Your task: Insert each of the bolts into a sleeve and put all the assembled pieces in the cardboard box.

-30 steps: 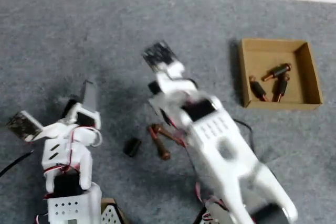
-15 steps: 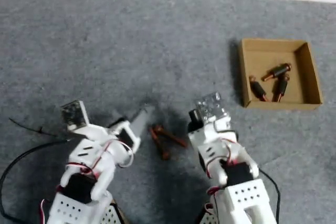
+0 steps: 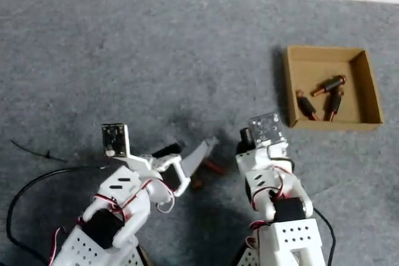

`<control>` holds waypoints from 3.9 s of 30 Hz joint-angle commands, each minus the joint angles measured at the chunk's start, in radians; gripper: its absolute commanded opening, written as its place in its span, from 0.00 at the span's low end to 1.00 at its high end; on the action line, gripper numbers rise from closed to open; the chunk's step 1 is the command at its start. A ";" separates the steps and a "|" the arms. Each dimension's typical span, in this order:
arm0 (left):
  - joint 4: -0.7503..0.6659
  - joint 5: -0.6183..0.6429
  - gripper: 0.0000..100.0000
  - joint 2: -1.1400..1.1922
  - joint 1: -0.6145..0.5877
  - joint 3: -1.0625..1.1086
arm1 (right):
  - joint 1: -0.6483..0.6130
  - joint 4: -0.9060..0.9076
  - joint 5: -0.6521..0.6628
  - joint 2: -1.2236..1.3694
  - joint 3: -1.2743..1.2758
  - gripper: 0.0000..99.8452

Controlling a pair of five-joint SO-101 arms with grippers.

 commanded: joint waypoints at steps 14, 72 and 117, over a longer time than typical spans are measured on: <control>-0.055 -0.097 0.20 0.013 -0.053 -0.199 | 0.013 -0.050 0.003 -0.018 -0.004 0.00; -0.037 0.209 0.01 1.790 -0.005 -0.863 | 0.016 -0.087 0.003 -0.015 -0.001 0.00; -0.393 0.089 0.00 -0.035 -0.255 0.081 | -0.450 -0.177 0.132 -0.021 0.094 0.00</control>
